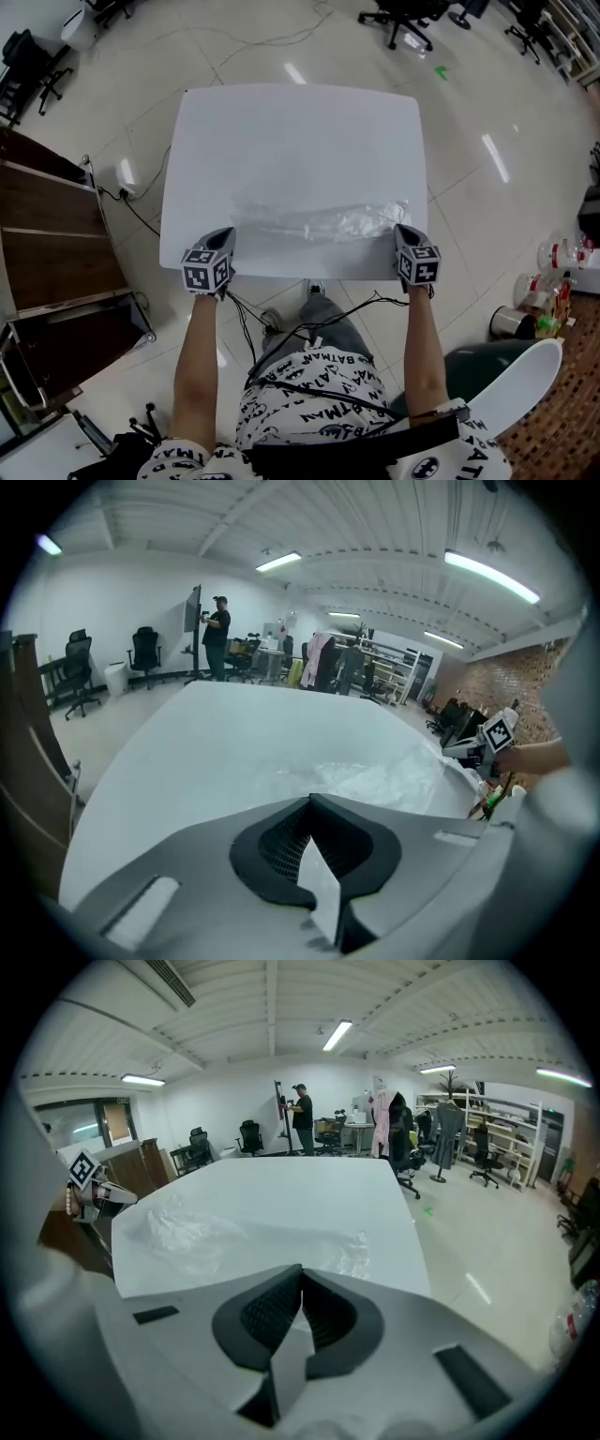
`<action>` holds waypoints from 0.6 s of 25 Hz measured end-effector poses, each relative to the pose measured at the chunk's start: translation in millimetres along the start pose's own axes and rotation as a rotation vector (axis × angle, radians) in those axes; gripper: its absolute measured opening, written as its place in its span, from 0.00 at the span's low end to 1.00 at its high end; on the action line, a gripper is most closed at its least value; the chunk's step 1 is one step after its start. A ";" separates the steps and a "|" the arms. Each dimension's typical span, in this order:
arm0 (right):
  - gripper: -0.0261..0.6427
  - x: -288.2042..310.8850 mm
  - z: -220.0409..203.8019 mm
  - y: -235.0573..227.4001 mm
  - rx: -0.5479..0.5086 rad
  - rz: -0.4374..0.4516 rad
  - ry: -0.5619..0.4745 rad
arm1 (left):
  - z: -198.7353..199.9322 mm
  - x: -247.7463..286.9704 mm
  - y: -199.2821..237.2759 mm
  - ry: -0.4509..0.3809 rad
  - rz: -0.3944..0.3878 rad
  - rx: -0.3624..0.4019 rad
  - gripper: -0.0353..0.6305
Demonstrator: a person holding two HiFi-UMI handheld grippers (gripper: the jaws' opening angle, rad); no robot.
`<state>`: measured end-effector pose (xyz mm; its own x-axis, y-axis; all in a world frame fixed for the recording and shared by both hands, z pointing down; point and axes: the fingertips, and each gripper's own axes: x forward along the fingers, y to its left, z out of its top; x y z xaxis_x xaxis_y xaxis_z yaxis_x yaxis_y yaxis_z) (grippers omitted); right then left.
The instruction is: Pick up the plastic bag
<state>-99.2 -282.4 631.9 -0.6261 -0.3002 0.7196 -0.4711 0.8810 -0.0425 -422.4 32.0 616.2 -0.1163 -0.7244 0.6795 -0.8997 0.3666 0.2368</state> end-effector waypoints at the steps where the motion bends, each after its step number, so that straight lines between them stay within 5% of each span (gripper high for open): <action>1: 0.06 1.1 -6.6 1.6 -0.003 0.004 0.017 | -12.3 -4.0 -3.8 0.018 -0.009 -0.007 0.06; 6: 0.06 8.8 -21.5 -0.1 0.033 -0.014 0.040 | -67.3 -1.6 7.8 0.135 0.025 0.006 0.06; 15: 0.06 3.0 -9.5 -1.5 0.062 -0.021 0.014 | -39.8 5.5 12.4 0.092 0.011 -0.023 0.06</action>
<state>-94.5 -281.2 640.7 -0.6075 -0.3128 0.7301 -0.5218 0.8502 -0.0699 -417.4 55.8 650.6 -0.0864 -0.6640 0.7427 -0.8884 0.3888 0.2443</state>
